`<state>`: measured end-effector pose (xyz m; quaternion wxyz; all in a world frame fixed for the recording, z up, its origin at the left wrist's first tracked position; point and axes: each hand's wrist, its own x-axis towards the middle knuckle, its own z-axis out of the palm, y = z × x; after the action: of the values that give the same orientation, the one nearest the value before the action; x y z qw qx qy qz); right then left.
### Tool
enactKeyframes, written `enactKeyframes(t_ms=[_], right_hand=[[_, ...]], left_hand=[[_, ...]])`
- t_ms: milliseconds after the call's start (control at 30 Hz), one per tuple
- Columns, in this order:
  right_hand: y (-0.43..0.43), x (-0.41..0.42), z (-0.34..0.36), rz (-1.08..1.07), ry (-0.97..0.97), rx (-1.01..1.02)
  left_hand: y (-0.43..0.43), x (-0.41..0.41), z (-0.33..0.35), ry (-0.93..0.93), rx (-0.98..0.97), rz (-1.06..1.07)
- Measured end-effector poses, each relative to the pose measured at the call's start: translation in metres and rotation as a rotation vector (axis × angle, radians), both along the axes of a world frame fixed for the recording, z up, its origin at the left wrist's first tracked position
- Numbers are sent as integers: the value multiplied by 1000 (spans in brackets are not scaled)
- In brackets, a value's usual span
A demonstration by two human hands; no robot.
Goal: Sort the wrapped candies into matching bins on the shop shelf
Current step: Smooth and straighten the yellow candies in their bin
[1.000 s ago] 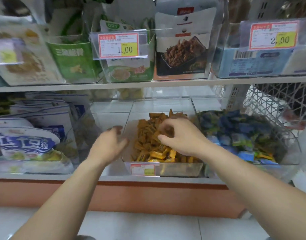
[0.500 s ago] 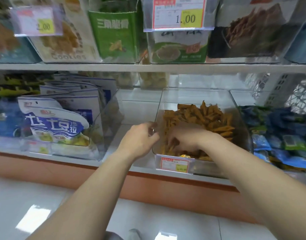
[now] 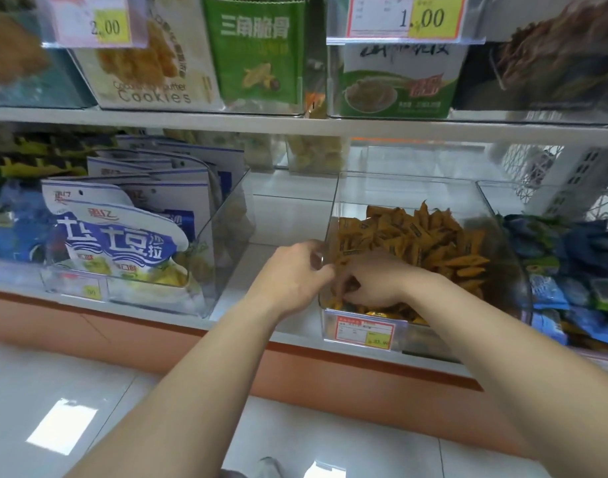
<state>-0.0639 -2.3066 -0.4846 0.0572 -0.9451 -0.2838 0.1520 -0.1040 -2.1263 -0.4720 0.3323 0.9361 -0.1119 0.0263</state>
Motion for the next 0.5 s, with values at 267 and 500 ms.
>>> enactKeyframes(t_ms=[267,500], right_hand=[[0,2,-9,32,10,-163],[2,4,-9,7,-24,-169]], left_hand=[[-1,-1,1,17,-33,18],[1,-2,1,51,-41,11]])
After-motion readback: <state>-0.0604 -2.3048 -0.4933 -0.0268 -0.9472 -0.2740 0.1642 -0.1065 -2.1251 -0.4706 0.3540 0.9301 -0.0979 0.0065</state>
